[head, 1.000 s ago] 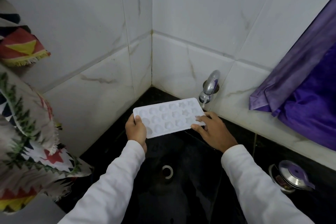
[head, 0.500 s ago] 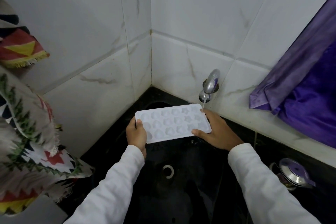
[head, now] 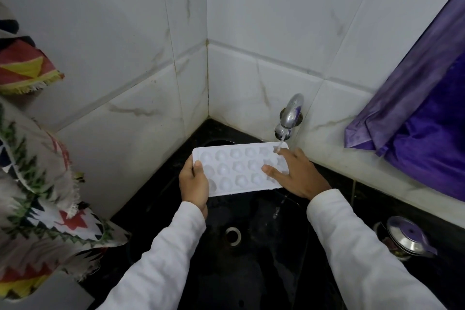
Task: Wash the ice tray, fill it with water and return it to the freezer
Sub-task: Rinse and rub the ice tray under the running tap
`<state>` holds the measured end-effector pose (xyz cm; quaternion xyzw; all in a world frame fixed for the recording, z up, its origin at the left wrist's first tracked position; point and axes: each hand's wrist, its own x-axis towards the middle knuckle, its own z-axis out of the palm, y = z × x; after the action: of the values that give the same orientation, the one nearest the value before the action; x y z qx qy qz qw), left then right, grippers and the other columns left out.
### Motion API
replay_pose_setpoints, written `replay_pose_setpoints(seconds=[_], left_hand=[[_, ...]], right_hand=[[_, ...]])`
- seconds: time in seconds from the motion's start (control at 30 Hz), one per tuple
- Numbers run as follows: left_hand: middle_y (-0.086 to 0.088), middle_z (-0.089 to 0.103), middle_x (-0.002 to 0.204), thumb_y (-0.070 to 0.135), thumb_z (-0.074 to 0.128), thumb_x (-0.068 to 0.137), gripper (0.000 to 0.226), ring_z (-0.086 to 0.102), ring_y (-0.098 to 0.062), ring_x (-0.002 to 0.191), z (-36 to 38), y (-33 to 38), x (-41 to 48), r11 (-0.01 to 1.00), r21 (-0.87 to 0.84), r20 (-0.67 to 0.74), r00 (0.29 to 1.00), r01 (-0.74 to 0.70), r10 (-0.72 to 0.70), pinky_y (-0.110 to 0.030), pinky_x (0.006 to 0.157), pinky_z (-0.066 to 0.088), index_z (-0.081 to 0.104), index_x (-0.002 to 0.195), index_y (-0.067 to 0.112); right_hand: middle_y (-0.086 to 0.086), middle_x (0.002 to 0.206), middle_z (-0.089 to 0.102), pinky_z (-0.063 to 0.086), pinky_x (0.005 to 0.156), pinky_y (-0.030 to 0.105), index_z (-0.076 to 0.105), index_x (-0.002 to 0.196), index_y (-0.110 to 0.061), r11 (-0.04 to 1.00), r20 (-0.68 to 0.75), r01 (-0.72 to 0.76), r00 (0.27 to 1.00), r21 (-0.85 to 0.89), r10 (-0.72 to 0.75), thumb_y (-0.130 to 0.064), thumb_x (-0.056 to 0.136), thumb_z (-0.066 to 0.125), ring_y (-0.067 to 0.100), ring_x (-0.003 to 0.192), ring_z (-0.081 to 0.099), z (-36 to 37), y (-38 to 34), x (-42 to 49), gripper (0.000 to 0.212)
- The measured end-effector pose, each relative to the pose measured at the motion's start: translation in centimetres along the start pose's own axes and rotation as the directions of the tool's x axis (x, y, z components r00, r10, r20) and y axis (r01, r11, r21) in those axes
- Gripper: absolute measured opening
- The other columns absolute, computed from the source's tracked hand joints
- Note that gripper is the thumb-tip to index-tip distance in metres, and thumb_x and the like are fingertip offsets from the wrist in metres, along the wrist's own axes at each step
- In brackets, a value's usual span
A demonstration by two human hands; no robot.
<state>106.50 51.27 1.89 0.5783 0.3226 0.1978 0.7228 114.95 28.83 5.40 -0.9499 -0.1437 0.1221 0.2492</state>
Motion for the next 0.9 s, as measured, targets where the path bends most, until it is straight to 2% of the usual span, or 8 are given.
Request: replay_pose_setpoints(seconds=[0.13, 0.4, 0.47, 0.53, 0.6, 0.67, 0.73, 0.9], left_hand=[[-0.002, 0.066, 0.122, 0.019, 0.038, 0.105, 0.035, 0.063, -0.021, 0.112, -0.2, -0.2, 0.2, 1.000, 0.010, -0.014, 1.000, 0.004, -0.004, -0.046, 0.103, 0.050, 0.060, 0.131, 0.020], [0.000, 0.067, 0.121, 0.019, 0.038, 0.105, 0.035, 0.063, -0.021, 0.113, -0.6, -1.3, 0.0, 1.000, 0.027, -0.018, 1.000, 0.015, -0.014, -0.047, 0.102, 0.050, 0.061, 0.130, 0.024], [-0.002, 0.067, 0.122, 0.019, 0.038, 0.104, 0.035, 0.063, -0.022, 0.113, -0.8, -1.4, 0.3, 0.999, 0.036, -0.022, 1.000, 0.019, -0.019, -0.048, 0.102, 0.050, 0.061, 0.130, 0.023], [-0.002, 0.066, 0.122, 0.019, 0.038, 0.105, 0.035, 0.063, -0.022, 0.112, -1.0, -1.4, 0.5, 0.999, 0.042, -0.020, 1.000, 0.016, -0.015, -0.047, 0.101, 0.051, 0.060, 0.131, 0.021], [-0.003, 0.066, 0.123, 0.019, 0.038, 0.105, 0.034, 0.063, -0.021, 0.112, -1.2, -1.2, 0.6, 0.999, 0.044, -0.015, 1.000, 0.001, 0.000, -0.043, 0.100, 0.051, 0.059, 0.133, 0.019], [-0.003, 0.064, 0.123, 0.018, 0.038, 0.105, 0.034, 0.062, -0.020, 0.110, -1.4, -1.2, 0.7, 0.999, 0.047, -0.006, 1.000, -0.011, 0.011, -0.038, 0.097, 0.051, 0.057, 0.133, 0.017], [-0.004, 0.063, 0.122, 0.017, 0.038, 0.105, 0.032, 0.062, -0.019, 0.108, -1.7, -1.1, 0.8, 0.998, 0.060, 0.011, 1.000, -0.016, 0.015, -0.035, 0.092, 0.050, 0.056, 0.132, 0.016], [-0.006, 0.064, 0.119, 0.018, 0.043, 0.104, 0.023, 0.062, -0.024, 0.109, -2.9, -1.7, 1.7, 0.979, 0.182, 0.075, 0.994, -0.087, 0.075, -0.040, 0.094, 0.051, 0.058, 0.121, 0.017]], right_hand=[[0.001, 0.131, 0.042, 0.047, 0.098, 0.042, 0.038, 0.140, -0.041, 1.000, 0.003, 0.007, 1.000, -0.025, -0.007, -0.086, 0.076, 0.043, 0.027, 0.120, 0.053, 0.3, 0.4, -0.3, 0.079], [0.001, 0.135, 0.042, 0.043, 0.091, 0.040, 0.035, 0.141, -0.041, 0.990, -0.001, -0.024, 1.000, -0.138, 0.024, -0.083, 0.082, 0.037, 0.031, 0.114, 0.058, 0.8, 0.2, -0.8, 0.072], [-0.001, 0.132, 0.043, 0.044, 0.093, 0.039, 0.039, 0.135, -0.042, 0.999, 0.005, -0.022, 1.000, -0.049, 0.022, -0.080, 0.083, 0.042, 0.028, 0.114, 0.056, 0.9, 0.4, -0.9, 0.065], [-0.005, 0.128, 0.048, 0.046, 0.094, 0.039, 0.037, 0.131, -0.042, 0.988, -0.026, 0.003, 1.000, 0.156, 0.001, -0.072, 0.086, 0.049, 0.021, 0.110, 0.055, 1.2, 0.5, -1.1, 0.055], [-0.005, 0.123, 0.059, 0.047, 0.092, 0.035, 0.035, 0.132, -0.037, 0.909, -0.092, -0.009, 0.994, 0.418, 0.052, -0.056, 0.093, 0.054, 0.016, 0.108, 0.060, 1.6, 0.8, -1.0, 0.047], [-0.002, 0.124, 0.065, 0.047, 0.096, 0.034, 0.048, 0.128, -0.030, 0.813, -0.112, -0.076, 0.979, 0.577, 0.171, -0.038, 0.099, 0.056, 0.015, 0.112, 0.062, 2.1, 1.5, -0.7, 0.031], [-0.003, 0.120, 0.070, 0.051, 0.098, 0.035, 0.061, 0.124, -0.026, 0.738, -0.082, -0.103, 0.974, 0.667, 0.211, -0.022, 0.098, 0.056, 0.013, 0.111, 0.066, 2.6, 2.1, -0.6, 0.026], [-0.002, 0.113, 0.072, 0.054, 0.091, 0.030, 0.063, 0.125, -0.023, 0.699, -0.137, -0.062, 0.965, 0.712, 0.224, -0.006, 0.096, 0.057, 0.011, 0.104, 0.068, 3.7, 2.0, -1.0, 0.034]])
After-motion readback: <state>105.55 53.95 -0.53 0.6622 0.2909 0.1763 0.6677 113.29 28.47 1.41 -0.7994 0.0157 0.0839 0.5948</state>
